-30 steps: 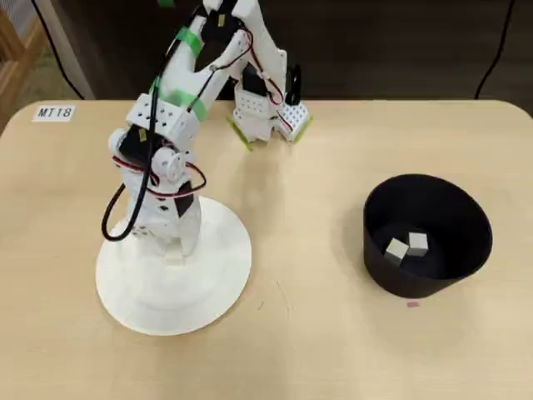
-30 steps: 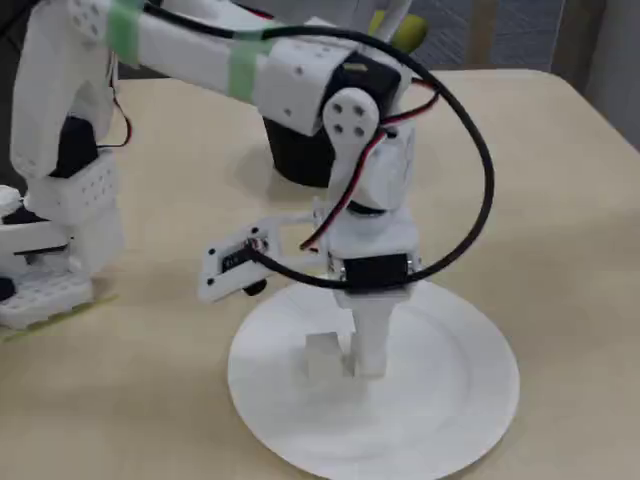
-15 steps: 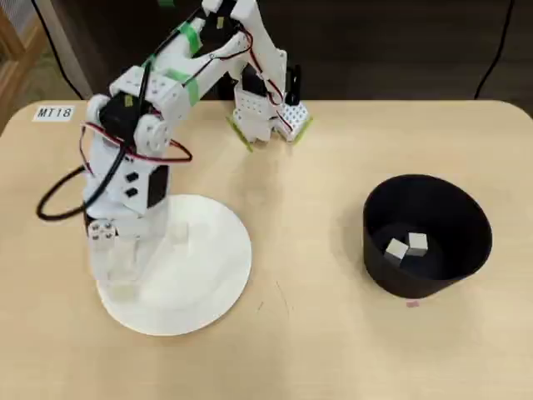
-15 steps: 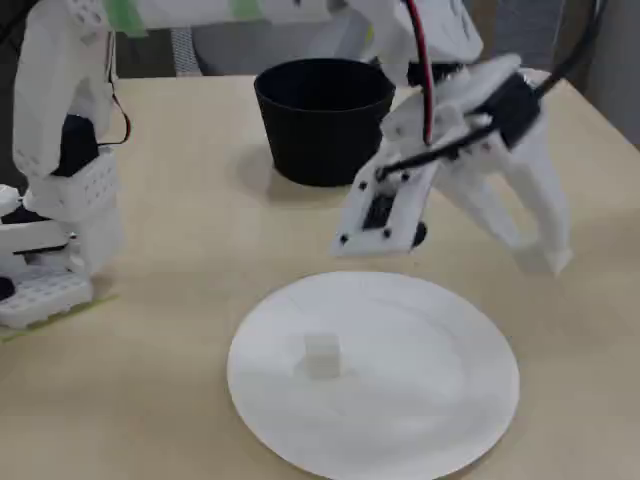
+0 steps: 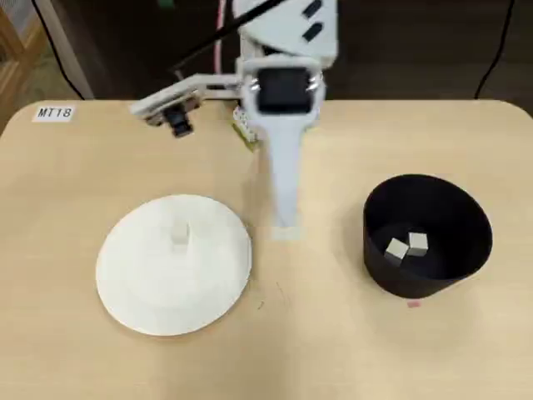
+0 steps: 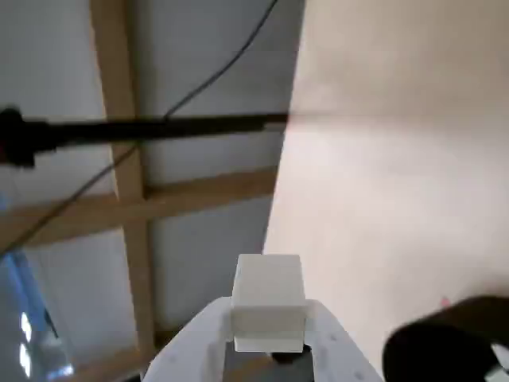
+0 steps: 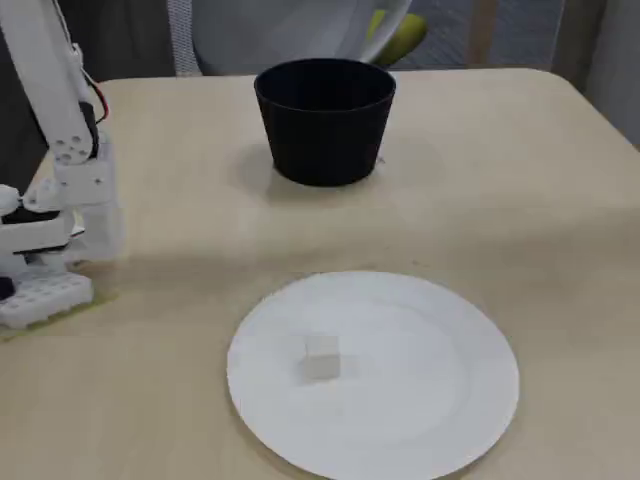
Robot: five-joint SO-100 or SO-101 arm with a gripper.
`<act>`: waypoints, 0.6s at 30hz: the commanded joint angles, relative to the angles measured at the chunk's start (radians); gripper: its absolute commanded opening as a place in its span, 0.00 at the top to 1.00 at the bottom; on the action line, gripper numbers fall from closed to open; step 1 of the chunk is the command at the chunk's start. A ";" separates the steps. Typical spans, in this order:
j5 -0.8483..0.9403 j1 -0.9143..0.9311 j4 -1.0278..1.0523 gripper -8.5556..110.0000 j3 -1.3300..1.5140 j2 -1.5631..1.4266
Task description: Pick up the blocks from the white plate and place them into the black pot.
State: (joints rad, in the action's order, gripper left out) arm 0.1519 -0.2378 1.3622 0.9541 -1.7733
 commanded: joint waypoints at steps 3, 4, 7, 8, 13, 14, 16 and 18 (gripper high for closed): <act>-0.052 -0.232 -0.252 0.95 0.503 -0.403; -0.084 -0.261 -0.351 0.95 0.667 -0.503; -0.144 -0.310 -0.522 0.95 1.031 -0.726; -0.147 -0.322 -0.541 0.95 1.101 -0.762; -0.115 -0.357 -0.615 0.95 1.250 -0.755; -0.106 -0.357 -0.617 0.95 1.252 -0.735; -0.092 -0.360 -0.632 0.95 1.252 -0.699; -0.083 -0.362 -0.635 0.95 1.243 -0.664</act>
State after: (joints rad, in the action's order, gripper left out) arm 0.0552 -0.5937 0.7501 2.2028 -2.4620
